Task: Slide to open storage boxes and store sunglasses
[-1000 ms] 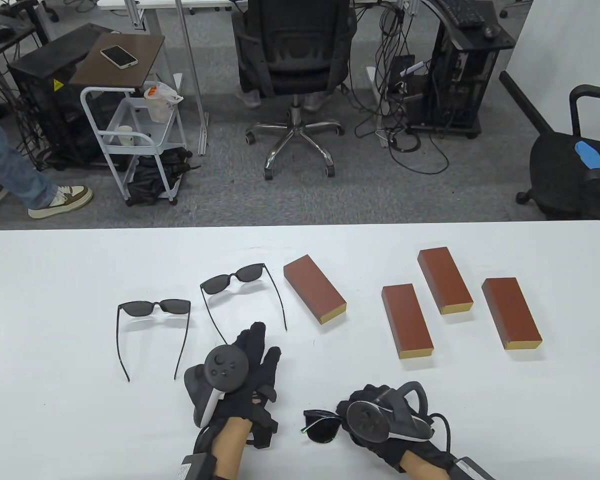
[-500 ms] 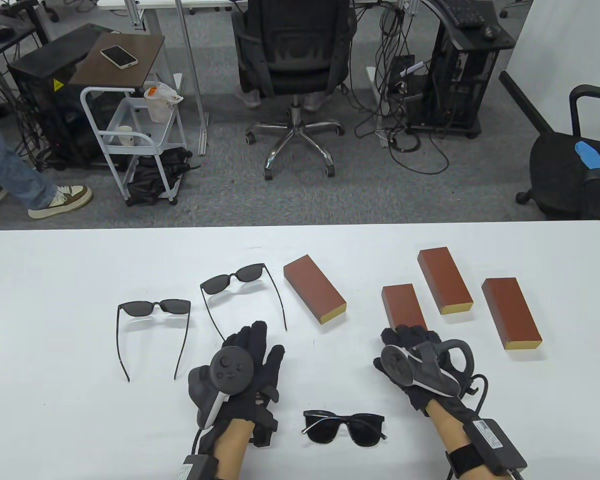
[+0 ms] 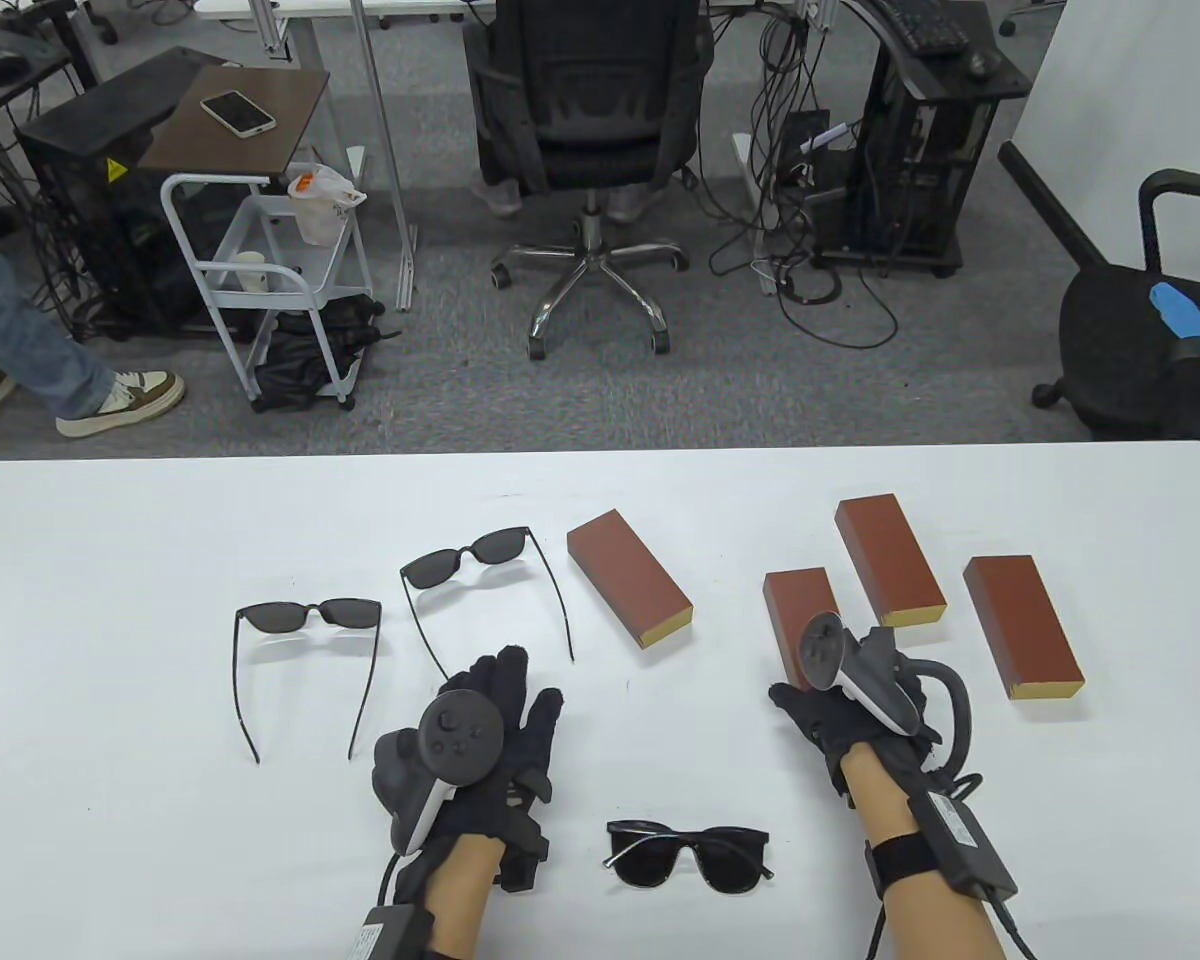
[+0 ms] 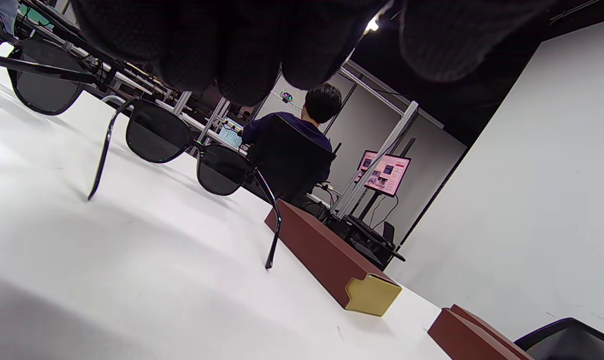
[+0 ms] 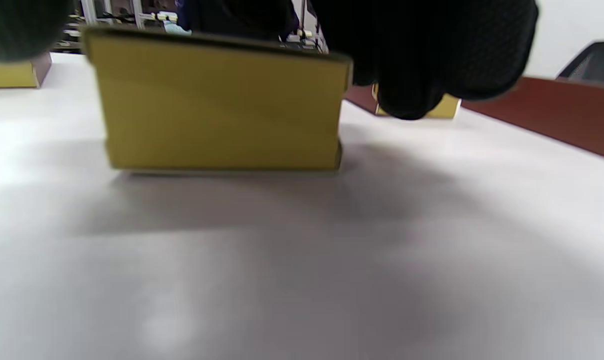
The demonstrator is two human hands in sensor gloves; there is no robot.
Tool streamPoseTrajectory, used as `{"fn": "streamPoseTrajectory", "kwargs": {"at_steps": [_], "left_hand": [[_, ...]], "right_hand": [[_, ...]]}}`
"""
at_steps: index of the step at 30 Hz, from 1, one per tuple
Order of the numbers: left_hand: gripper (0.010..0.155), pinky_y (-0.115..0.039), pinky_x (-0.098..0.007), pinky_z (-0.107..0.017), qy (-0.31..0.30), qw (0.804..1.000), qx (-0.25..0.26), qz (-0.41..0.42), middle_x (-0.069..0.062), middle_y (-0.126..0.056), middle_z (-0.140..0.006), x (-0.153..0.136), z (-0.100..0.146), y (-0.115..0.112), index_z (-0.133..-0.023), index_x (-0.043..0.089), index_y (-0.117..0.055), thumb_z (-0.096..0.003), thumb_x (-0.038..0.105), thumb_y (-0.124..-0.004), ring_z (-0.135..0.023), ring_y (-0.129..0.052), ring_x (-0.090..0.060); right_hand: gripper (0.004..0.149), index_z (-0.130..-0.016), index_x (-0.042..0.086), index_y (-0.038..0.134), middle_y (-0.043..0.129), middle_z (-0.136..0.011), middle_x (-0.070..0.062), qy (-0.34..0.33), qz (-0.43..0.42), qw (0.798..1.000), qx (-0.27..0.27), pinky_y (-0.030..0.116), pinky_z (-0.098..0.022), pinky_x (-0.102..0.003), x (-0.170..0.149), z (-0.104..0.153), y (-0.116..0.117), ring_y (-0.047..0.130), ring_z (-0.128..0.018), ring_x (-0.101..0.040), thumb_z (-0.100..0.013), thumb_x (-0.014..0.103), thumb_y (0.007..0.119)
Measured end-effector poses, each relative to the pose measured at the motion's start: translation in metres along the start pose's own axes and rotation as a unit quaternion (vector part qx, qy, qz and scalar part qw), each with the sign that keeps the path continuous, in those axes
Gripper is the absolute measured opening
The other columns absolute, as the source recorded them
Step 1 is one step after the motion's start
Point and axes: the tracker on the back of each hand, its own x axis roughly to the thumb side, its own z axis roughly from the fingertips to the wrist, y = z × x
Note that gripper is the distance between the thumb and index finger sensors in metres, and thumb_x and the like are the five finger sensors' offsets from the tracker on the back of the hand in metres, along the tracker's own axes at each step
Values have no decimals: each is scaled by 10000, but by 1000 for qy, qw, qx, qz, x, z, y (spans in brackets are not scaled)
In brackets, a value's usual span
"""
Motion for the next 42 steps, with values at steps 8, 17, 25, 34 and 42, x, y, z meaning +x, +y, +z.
{"fn": "streamPoseTrajectory", "kwargs": {"at_steps": [8,17,25,34,42], "left_hand": [[692,-643,-595,-662,-7,1000,1,0,-73,-730,-1078,-1,0,0,-1048,279,-675,-445,617,-713,-971,-705,-406],[797,-657,-582,-665,-61,998,-25,14,-50,-676,-1120,4,0,-2,-1085,330,-595,-397,711,-731,-998,-687,-383],[873,-690,-578,-652,-183,983,-19,24,-37,-682,-1117,20,3,0,-1082,341,-585,-338,762,-761,-981,-737,-361],[926,-696,-600,-652,-280,956,-77,42,-26,-679,-1127,35,8,-6,-1082,339,-589,-292,753,-833,-998,-741,-341],[978,-704,-607,-652,-302,948,-94,30,-16,-673,-1139,43,11,-9,-1089,351,-575,-255,755,-888,-1016,-739,-332]], "right_hand": [[803,-954,285,481,674,-913,-253,1,-28,1000,0,799,-485,-503,1,-1,5,881,-665,-417,-306,661,772],[813,-935,276,554,696,-917,-211,-41,-100,993,-56,790,-503,-500,-14,18,-14,877,-676,-398,-266,618,865],[802,-923,283,599,663,-980,-148,-251,-169,953,-34,736,-595,-506,-22,50,-50,804,-789,-380,-244,538,942],[784,-913,313,621,636,-1021,-85,-349,-175,921,7,685,-652,-501,-11,73,-72,729,-868,-360,-238,472,988],[770,-921,308,611,611,-1039,-71,-401,-227,886,51,658,-669,-505,3,83,-71,689,-898,-364,-263,440,987]]}}
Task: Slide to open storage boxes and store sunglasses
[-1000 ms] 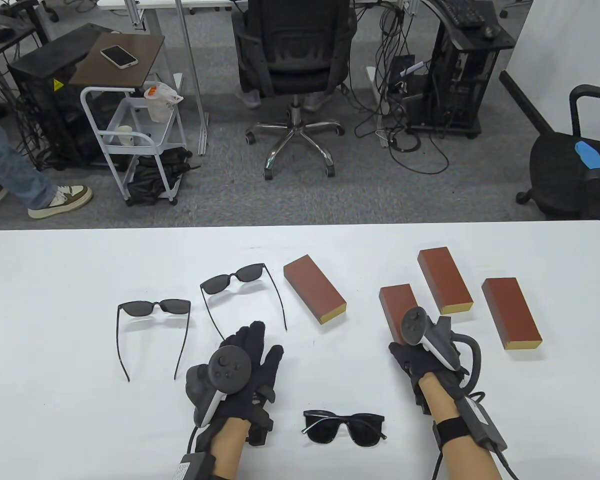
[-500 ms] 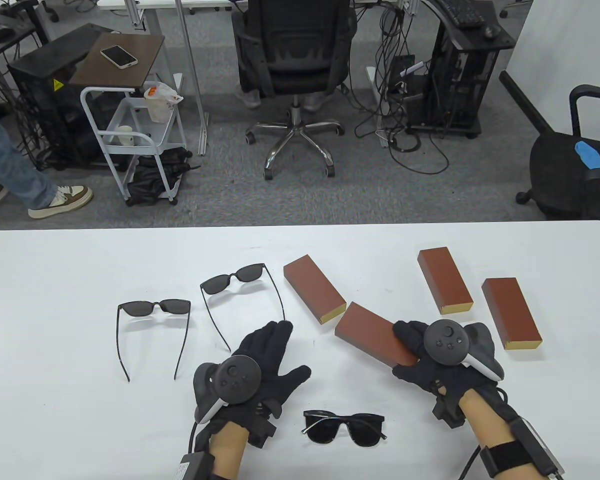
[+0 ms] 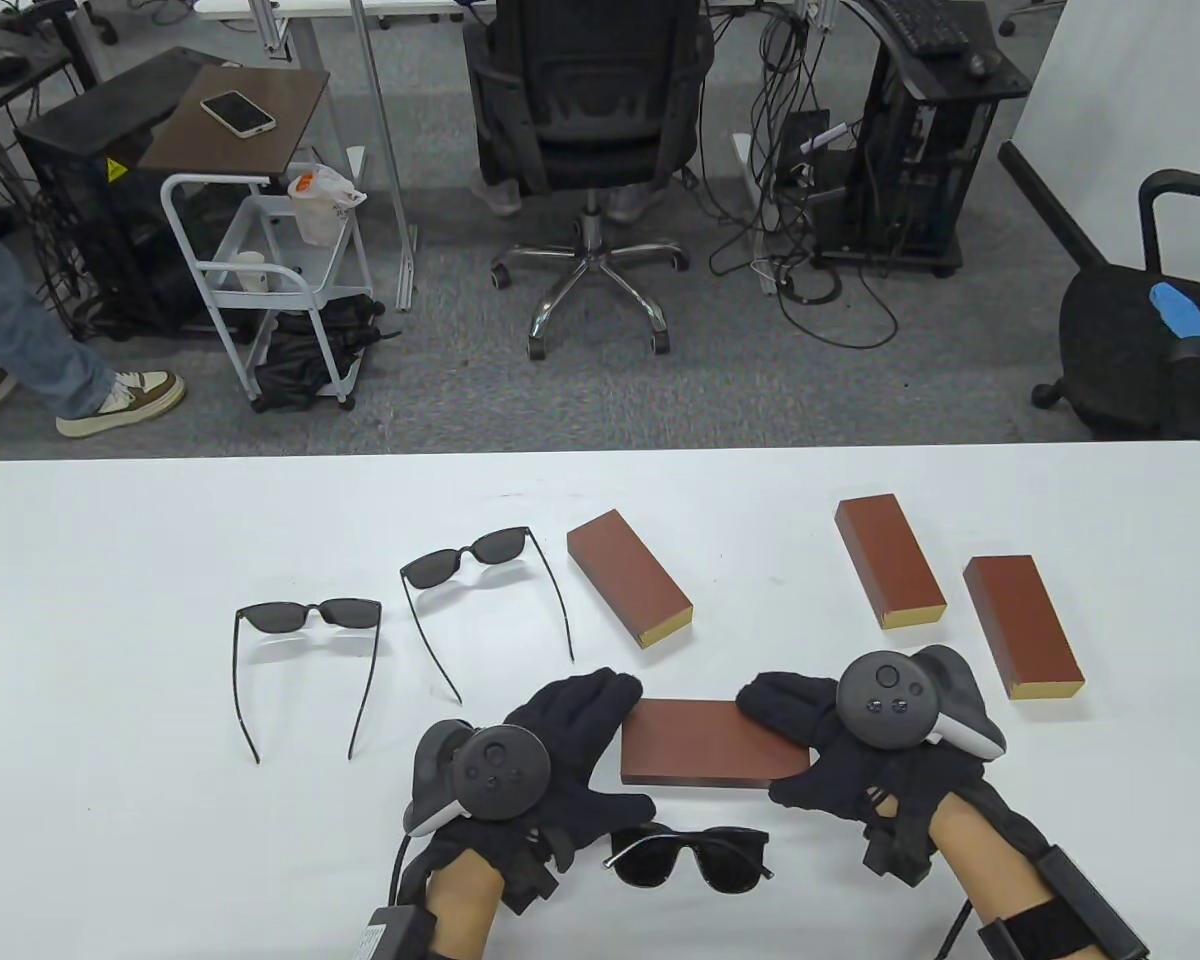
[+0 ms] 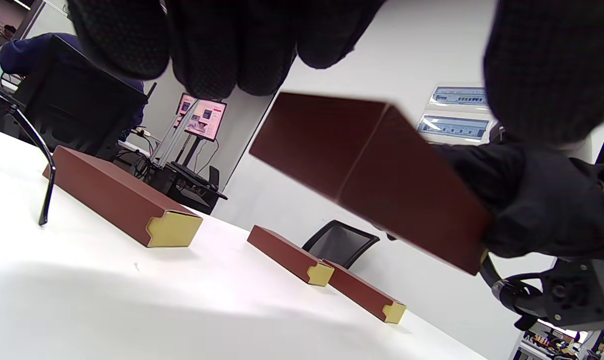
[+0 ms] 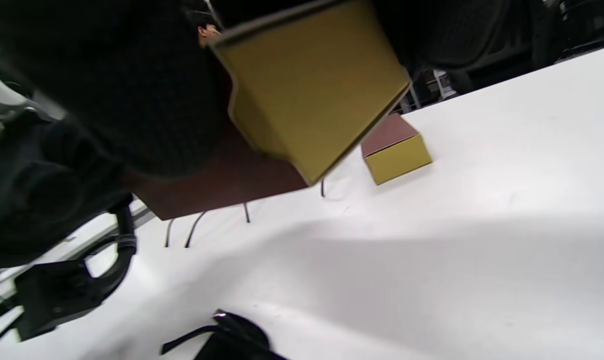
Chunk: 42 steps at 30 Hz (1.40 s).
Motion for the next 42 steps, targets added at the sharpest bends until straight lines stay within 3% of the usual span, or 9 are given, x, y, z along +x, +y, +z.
{"fn": "streamPoseTrajectory", "kwargs": {"at_steps": [6,14,21,28,42], "left_hand": [[980,-695,-622,-655,6,999,-39,14,-9,-650,-1155,-1,-1,-1,-1103,355,-538,-275,711,-920,-1036,-721,-325],[927,-744,-579,-617,17,996,-44,71,-36,-753,-1057,-1,-4,3,-1068,284,-623,-279,607,-989,-903,-834,-327],[926,-716,-580,-645,51,990,-80,107,-81,-676,-1096,-7,-3,2,-1098,244,-557,-328,544,-975,-937,-768,-366],[927,-704,-580,-664,55,986,-94,128,-79,-658,-1109,-10,-3,-2,-1102,252,-548,-328,522,-982,-960,-747,-366],[929,-687,-607,-663,73,985,-99,122,-40,-634,-1137,-17,0,2,-1105,305,-545,-321,503,-1002,-1005,-726,-353]], "right_hand": [[769,-922,309,611,608,-1042,-69,-25,-22,999,0,655,-670,-505,7,-1,1,685,-901,-363,-264,440,986],[793,-936,290,578,572,-1047,-90,-38,-72,996,-34,639,-676,-503,1,2,3,657,-913,-376,-267,424,983],[879,-963,261,492,531,-1053,-121,-7,-114,991,-72,628,-673,-512,-19,8,12,635,-916,-399,-255,449,977],[865,-960,279,497,562,-1045,-104,-16,-164,984,-68,639,-665,-519,-26,11,25,645,-913,-397,-256,406,984],[894,-943,253,548,635,-981,-124,-16,-158,983,-94,679,-644,-499,-31,12,24,731,-851,-371,-202,395,1028]]}}
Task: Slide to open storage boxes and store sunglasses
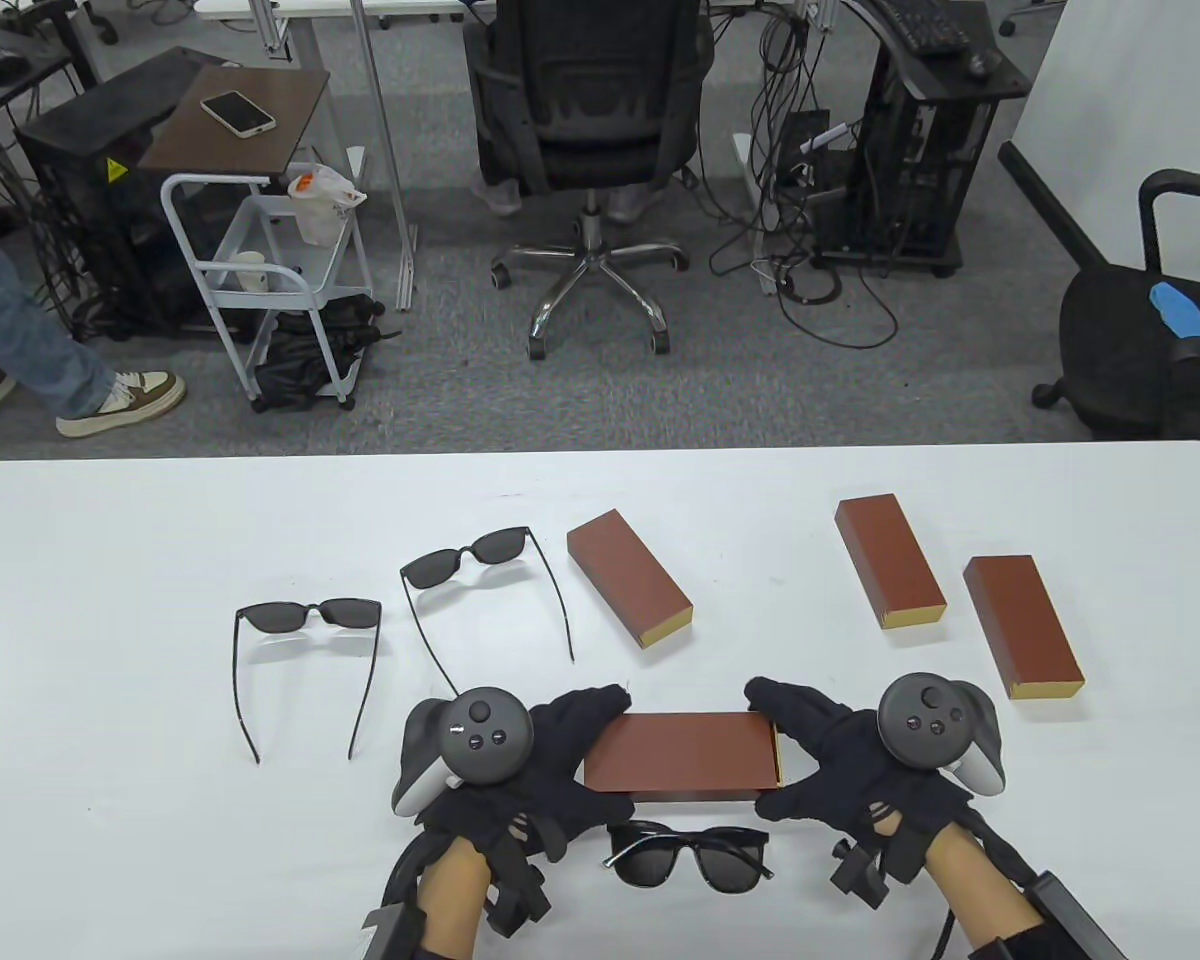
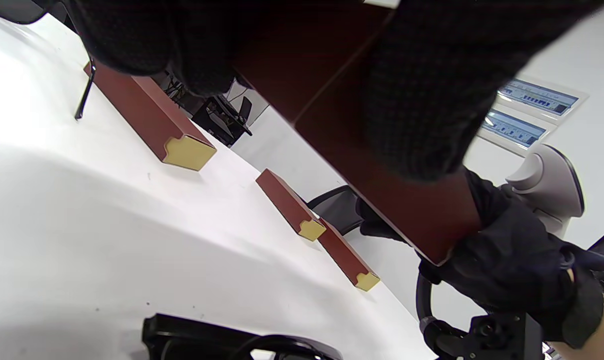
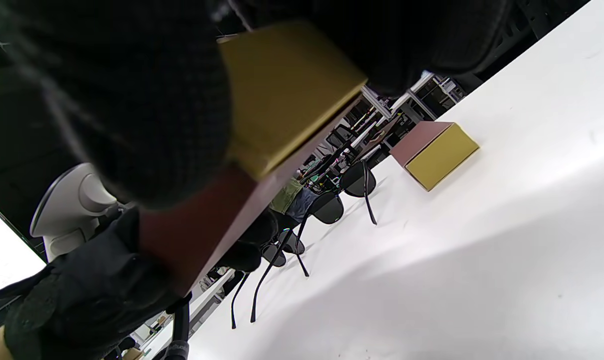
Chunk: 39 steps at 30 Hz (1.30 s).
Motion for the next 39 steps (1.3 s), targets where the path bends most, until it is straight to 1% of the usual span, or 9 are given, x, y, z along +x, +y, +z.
{"fn": "streamPoseTrajectory", "kwargs": {"at_steps": [12,18,22,27,29,32,35,36,39], "left_hand": [[923,-657,-625,-677,29,999,4,26,-43,-579,-1163,-12,6,8,-1116,320,-513,-343,469,-996,-1046,-665,-357],[920,-655,-627,-678,33,998,20,40,-42,-565,-1173,-17,8,12,-1118,338,-505,-349,469,-992,-1059,-652,-352],[917,-726,-622,-623,56,995,37,78,-72,-551,-1183,-20,9,12,-1124,343,-490,-361,476,-982,-1006,-742,-390],[940,-740,-587,-600,65,981,65,172,-83,-495,-1199,-23,10,11,-1135,345,-428,-378,492,-964,-967,-775,-367],[939,-730,-592,-610,59,974,67,209,-87,-493,-1200,-23,10,11,-1137,334,-433,-377,512,-957,-973,-763,-372],[919,-723,-585,-617,65,967,67,238,-93,-475,-1206,-28,11,11,-1137,376,-427,-391,539,-939,-981,-752,-363],[930,-750,-556,-594,102,942,86,306,-137,-511,-1178,-33,12,6,-1145,298,-364,-423,530,-903,-936,-799,-348],[928,-755,-552,-588,116,931,84,335,-142,-531,-1167,-35,12,4,-1144,282,-355,-430,520,-898,-922,-811,-346],[933,-755,-550,-585,113,917,60,378,-151,-533,-1155,-39,10,-3,-1143,251,-308,-452,503,-881,-904,-826,-341]], "right_hand": [[843,-942,294,555,614,-1025,-71,43,-50,998,-21,676,-644,-537,-26,14,-31,718,-885,-396,-241,325,1022],[831,-938,297,567,618,-1028,-63,52,-67,996,-33,694,-637,-538,-33,19,-44,731,-881,-404,-244,306,1024],[830,-938,271,567,617,-1022,-84,49,-85,994,-42,706,-634,-530,-36,21,-44,743,-869,-409,-246,306,1023],[820,-934,259,577,624,-1018,-94,37,-114,990,-71,717,-629,-522,-34,22,-48,751,-859,-416,-248,307,1024],[821,-933,258,578,626,-1017,-94,32,-116,990,-78,720,-628,-519,-32,22,-48,752,-859,-416,-245,301,1025],[821,-933,260,578,628,-1016,-92,28,-120,989,-83,720,-630,-514,-31,23,-48,752,-860,-410,-246,304,1025],[819,-933,259,579,627,-1017,-93,26,-130,987,-88,719,-630,-512,-30,22,-46,749,-861,-412,-246,299,1024],[819,-934,259,577,624,-1018,-92,25,-134,987,-88,719,-630,-511,-29,22,-45,746,-863,-411,-248,301,1023],[818,-933,254,578,625,-1017,-96,24,-139,986,-89,722,-628,-513,-28,21,-44,747,-861,-415,-248,295,1023]]}}
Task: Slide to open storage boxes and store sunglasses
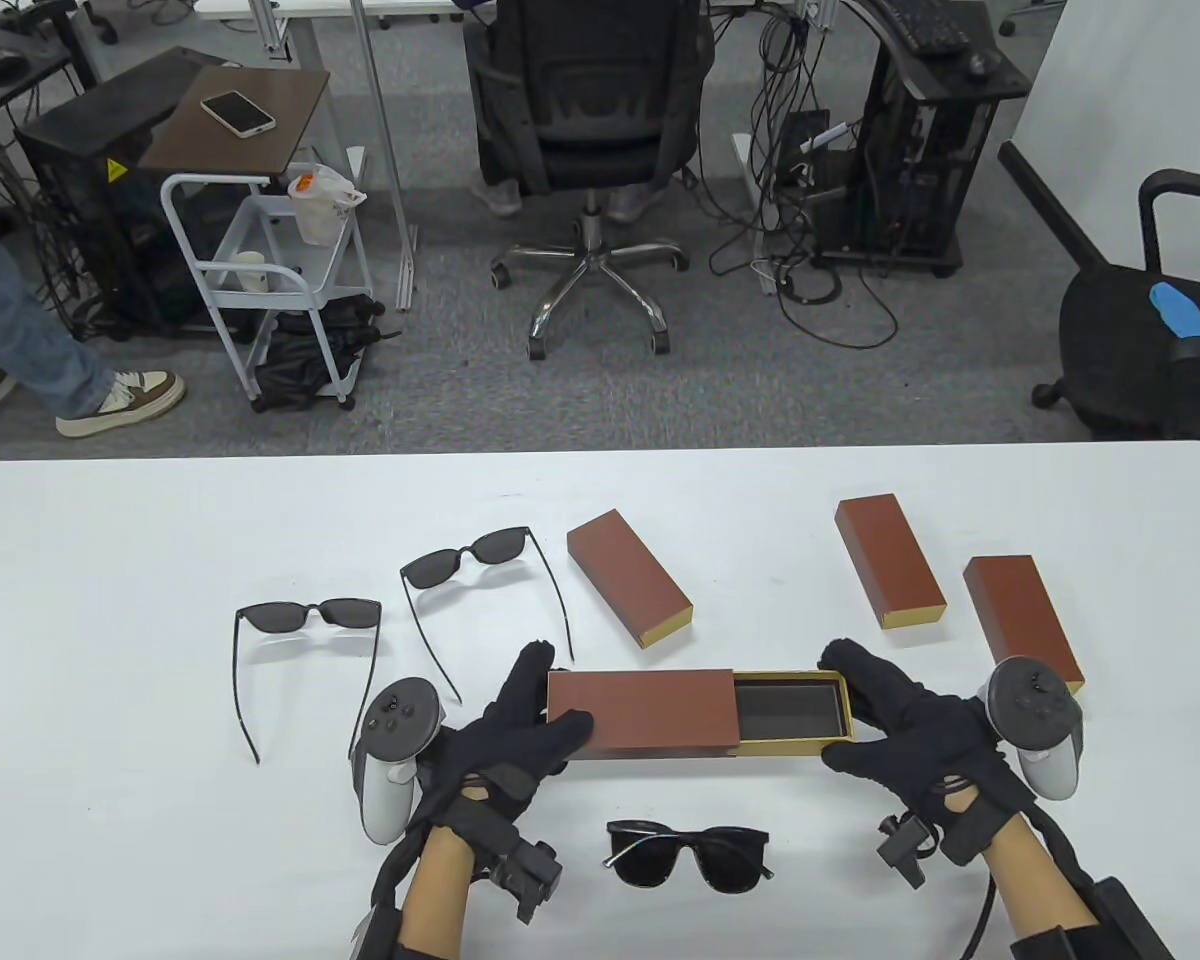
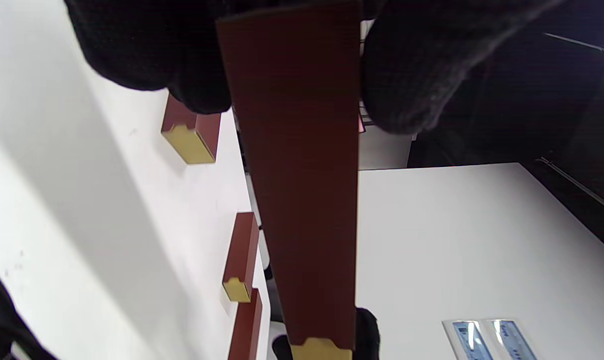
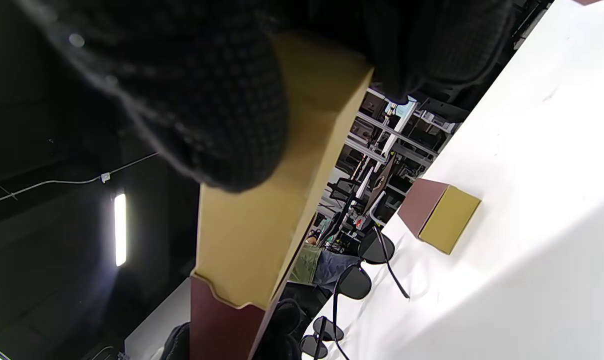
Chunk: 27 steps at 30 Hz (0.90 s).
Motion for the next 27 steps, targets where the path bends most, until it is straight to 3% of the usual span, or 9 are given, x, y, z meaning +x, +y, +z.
{"fn": "streamPoseTrajectory", "kwargs": {"at_steps": [5,11,16,24,27], "left_hand": [[963,-778,-513,-565,93,995,11,42,-162,-591,-1109,-12,1,-4,-1129,185,-220,-480,545,-833,-851,-867,-311],[889,-799,-478,-517,134,985,-38,101,-145,-691,-1043,-24,2,-6,-1128,150,-267,-526,597,-745,-773,-913,-276],[788,-813,-432,-477,114,988,-33,100,-72,-766,-958,-21,2,-6,-1116,166,-352,-542,621,-643,-704,-934,-238],[743,-830,-387,-340,71,991,66,92,-64,-856,-824,-12,7,2,-1092,170,-491,-529,641,-605,-542,-963,-221],[739,-836,-366,-288,56,988,98,106,-63,-894,-777,-13,10,9,-1074,176,-554,-520,659,-626,-481,-978,-211]], "right_hand": [[812,-927,238,590,633,-1011,-105,1,-5,1000,-3,733,-621,-515,-1,0,3,748,-858,-426,-244,278,1028],[816,-928,242,589,633,-1012,-102,3,-9,1000,5,736,-621,-514,-2,-1,9,746,-861,-425,-240,268,1027],[816,-930,249,584,626,-1016,-95,4,-18,1000,2,731,-624,-512,-1,-1,11,737,-867,-422,-243,267,1024],[872,-948,245,525,598,-1015,-118,1,-16,1000,-1,706,-642,-499,-1,-2,23,728,-877,-395,-237,312,1025],[922,-957,205,478,546,-1018,-166,34,68,997,12,660,-650,-533,-2,0,31,674,-883,-442,-229,336,1028]]}}
